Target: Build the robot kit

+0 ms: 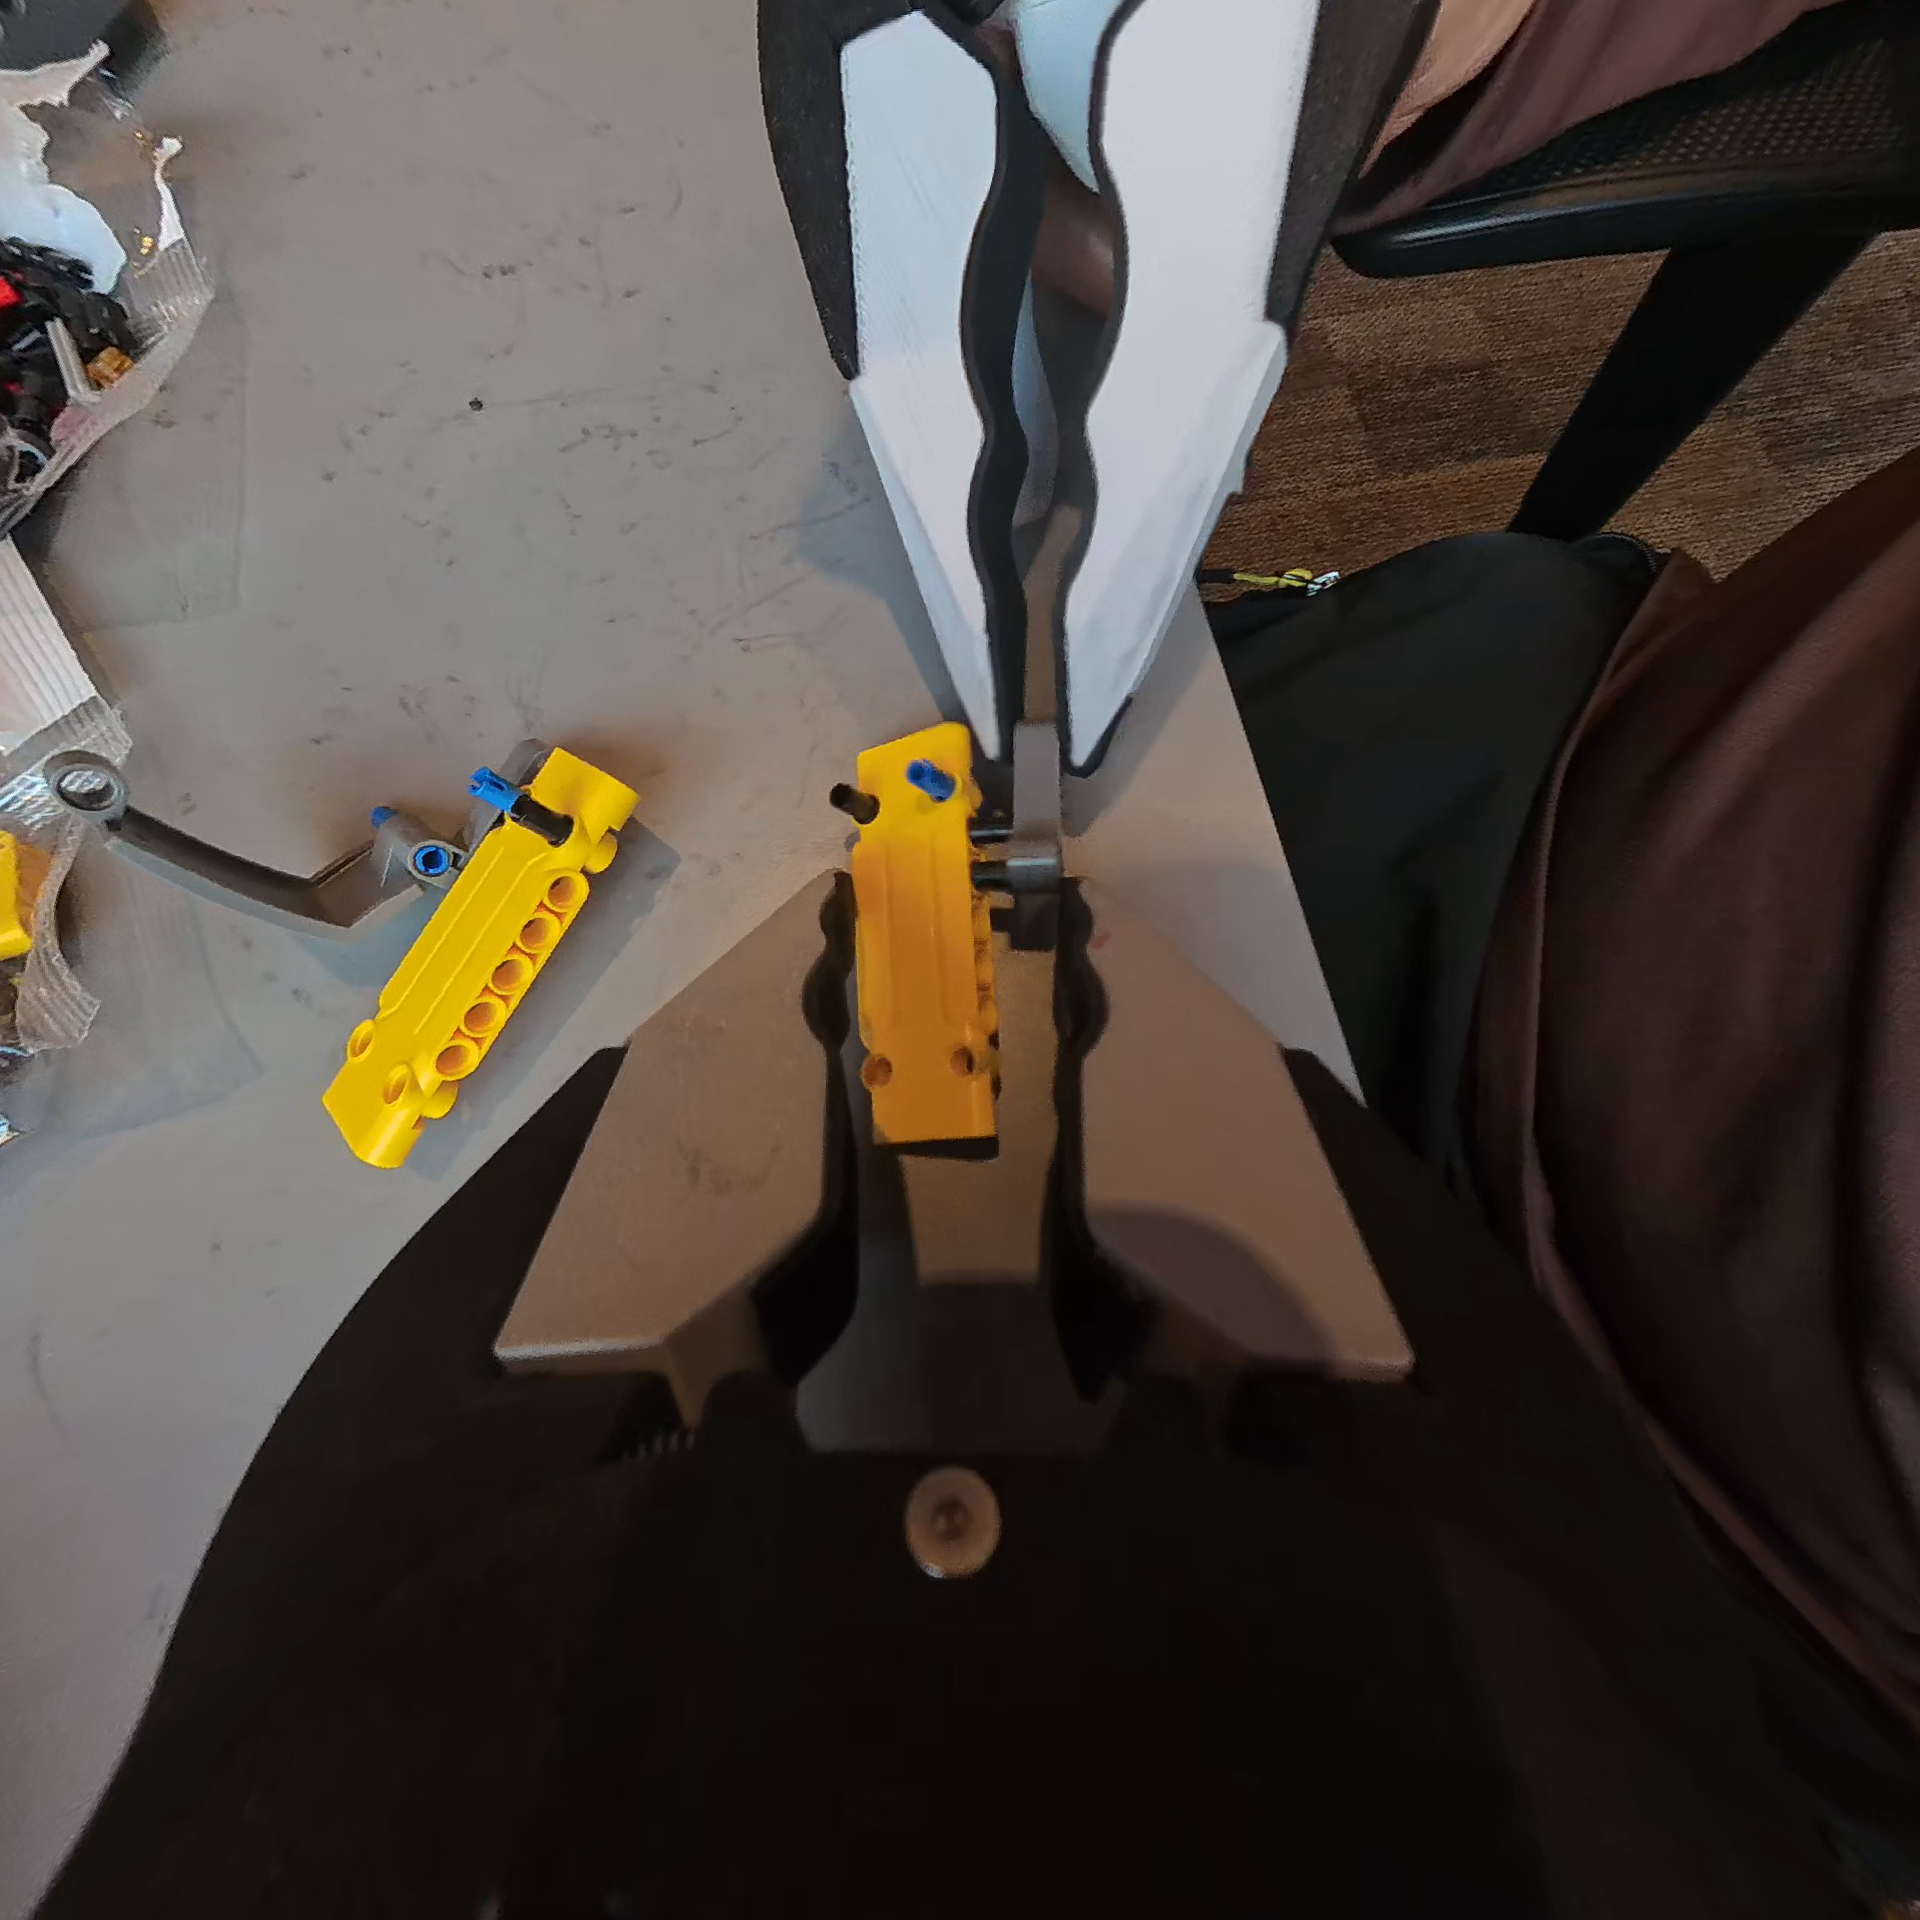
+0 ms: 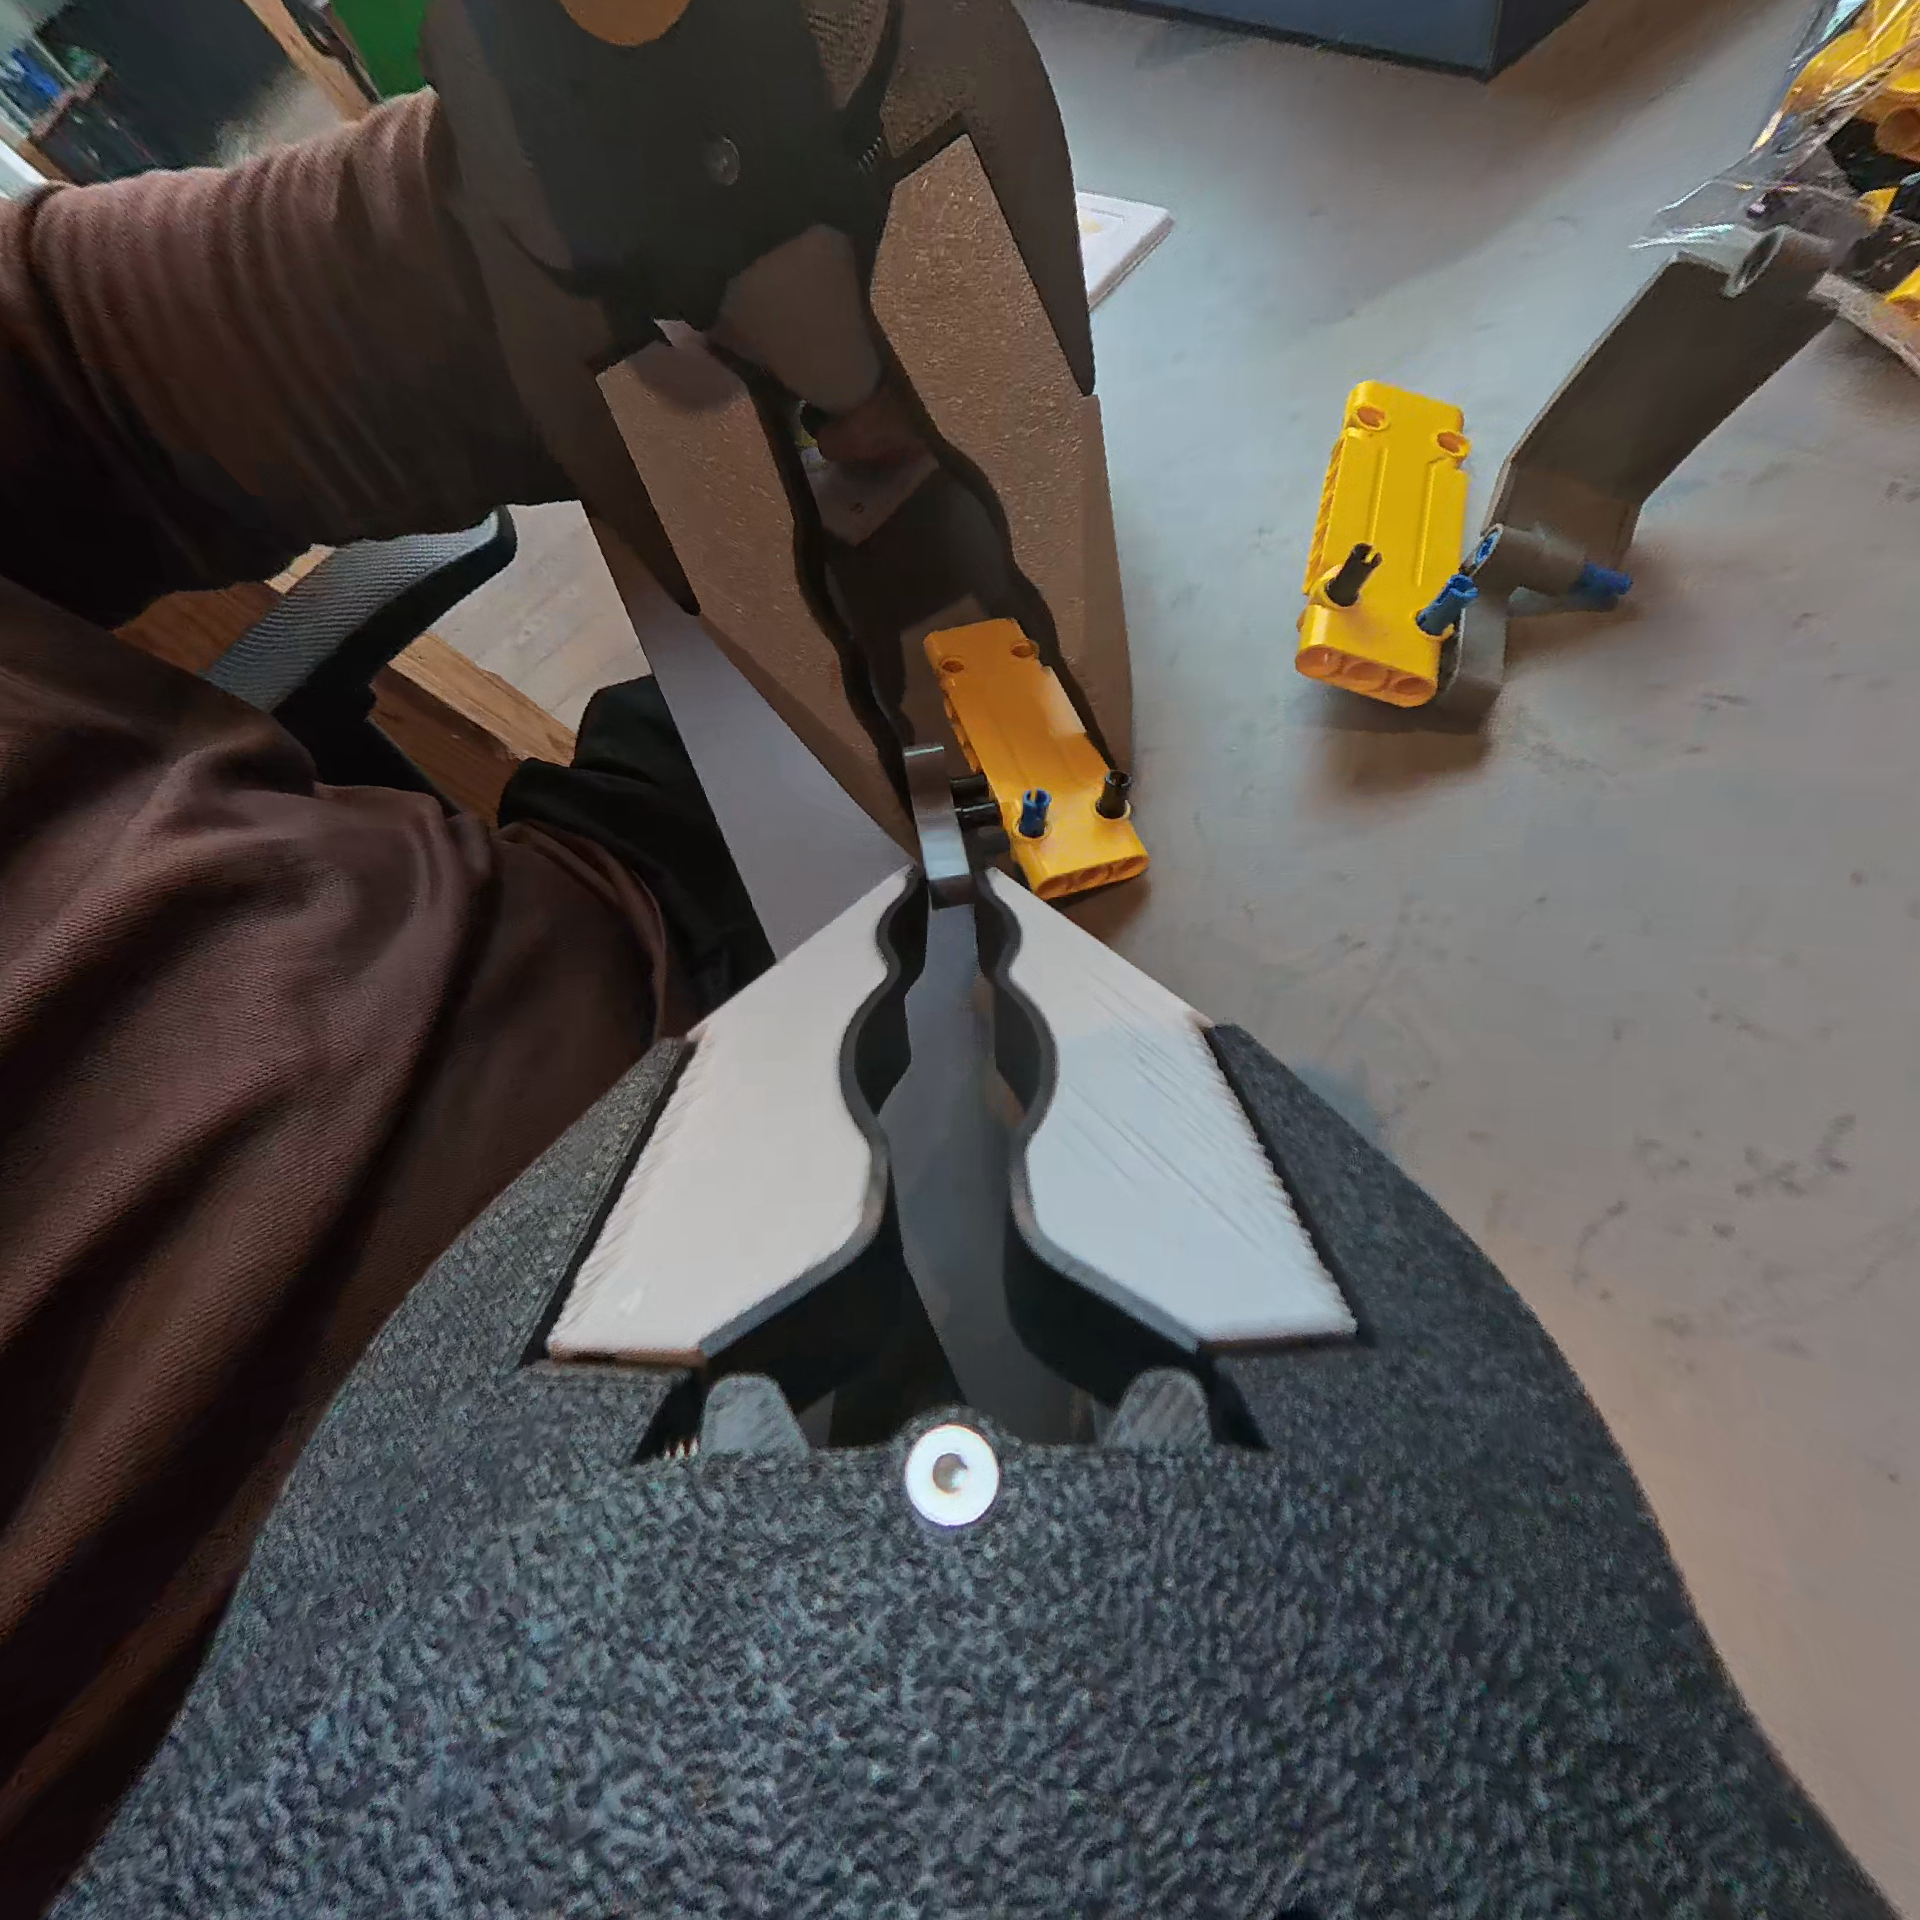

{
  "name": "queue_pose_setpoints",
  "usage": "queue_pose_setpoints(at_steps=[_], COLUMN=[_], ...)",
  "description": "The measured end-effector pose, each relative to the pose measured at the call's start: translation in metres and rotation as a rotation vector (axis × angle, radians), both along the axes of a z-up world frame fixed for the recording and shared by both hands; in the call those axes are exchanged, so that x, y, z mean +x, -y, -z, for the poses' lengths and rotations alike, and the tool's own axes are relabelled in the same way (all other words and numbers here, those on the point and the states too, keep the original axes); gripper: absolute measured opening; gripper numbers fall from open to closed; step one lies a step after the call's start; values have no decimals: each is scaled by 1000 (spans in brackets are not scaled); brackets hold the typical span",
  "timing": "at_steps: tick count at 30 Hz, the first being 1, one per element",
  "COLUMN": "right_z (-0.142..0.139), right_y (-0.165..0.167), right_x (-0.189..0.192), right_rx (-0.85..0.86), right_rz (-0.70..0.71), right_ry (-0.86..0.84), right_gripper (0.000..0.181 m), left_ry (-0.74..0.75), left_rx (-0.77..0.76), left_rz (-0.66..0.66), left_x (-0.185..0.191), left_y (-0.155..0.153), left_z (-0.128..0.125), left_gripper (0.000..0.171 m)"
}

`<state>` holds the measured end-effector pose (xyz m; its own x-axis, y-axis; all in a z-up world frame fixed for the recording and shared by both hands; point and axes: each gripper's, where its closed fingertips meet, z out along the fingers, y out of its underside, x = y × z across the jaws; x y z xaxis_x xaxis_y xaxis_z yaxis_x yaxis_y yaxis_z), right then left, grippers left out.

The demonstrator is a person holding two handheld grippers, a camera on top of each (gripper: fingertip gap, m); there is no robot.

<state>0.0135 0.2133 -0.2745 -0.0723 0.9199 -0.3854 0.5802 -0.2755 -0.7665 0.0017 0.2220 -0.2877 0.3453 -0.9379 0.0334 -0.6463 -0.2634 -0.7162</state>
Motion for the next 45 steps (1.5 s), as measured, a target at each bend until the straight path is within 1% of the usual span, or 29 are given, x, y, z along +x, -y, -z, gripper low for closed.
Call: queue_pose_setpoints(at_steps=[2, 3, 4, 5, 7, 10, 13, 17, 20, 23, 24, 25, 27, 29, 30, 33, 34, 35, 36, 37, 38, 39, 40, 42, 43, 45], right_z=[3, 2, 0, -1, 3, 9, 2, 3, -5, -9, -11, -12, -14, -20, -25, -40, -42, -44, -45, -46, -47, -48, -49, -51, -51, -51], right_y=[-4, -6, -6, -5, -2, -5, -13, -27, -32, -38, -38, -38, -36, -32, -29, -18, -17, -15, -13, -12, -11, -9, -8, -4, -2, 1], right_x=[1, 0, -1, -2, -2, -2, -7, -2, 2, 4, 3, 2, 1, 0, -1, -2, -2, -2, -3, -3, -3, -4, -5, -7, -7, -8], right_rx=[69, 104, 135, 155, 161, 148, 49, 97, 93, 76, 67, 59, 58, 85, 104, 175, 205, 231, 250, 262, 265, 261, 253, 236, 228, 224], right_rz=[18, 30, 35, 29, 11, 33, 90, 135, 159, 179, 179, 176, 167, 145, 129, 84, 78, 73, 69, 67, 63, 58, 53, 38, 32, 25], right_ry=[22, 22, 17, 15, 39, 67, 40, 42, 6, -22, -33, -43, -58, -88, -113, -173, -181, -185, -189, -191, -195, -200, -206, -215, -215, -212], right_gripper=[10, 11, 1, 0, 0, 0, 0, 0, 2, 3, 3, 3, 3, 5, 6, 7, 7, 7, 7, 7, 7, 7, 7, 7, 7, 7], left_ry=[-4, -6, 1, 1, 8, 8, -11, -32, -51, -50, -48, -47, -57, -86, -97, -109, -112, -111, -109, -113, -124, -142, -166, -199, -203, -226], left_rx=[8, 14, 2, -5, -19, -19, 20, 63, 104, 97, 94, 95, 103, 132, 153, 175, 177, 182, 192, 197, 185, 151, 94, -36, -69, -83], left_rz=[-12, -15, 7, 13, 13, -2, -39, -94, -139, -160, -160, -165, -183, -211, -222, -257, -274, -285, -283, -264, -239, -222, -219, -260, -295, -388], left_x=[-1, -2, 0, 2, 4, 3, -3, -8, -15, -22, -24, -26, -31, -39, -43, -53, -56, -57, -55, -51, -45, -38, -31, -15, -8, -5], left_y=[-1, -2, 2, 4, 5, 3, -5, -13, -18, -17, -15, -13, -12, -11, -10, 4, 12, 22, 36, 54, 73, 93, 110, 137, 143, 143], left_z=[0, 0, 0, 0, 0, 0, 0, 0, -1, -1, -1, -2, -2, -5, -9, -28, -38, -49, -61, -68, -70, -64, -51, -14, 6, 42], left_gripper=[31, 6, 5, 6, 14, 10, 7, 5, 9, 21, 21, 23, 32, 42, 43, 53, 57, 58, 55, 46, 38, 36, 36, 24, 21, 21])
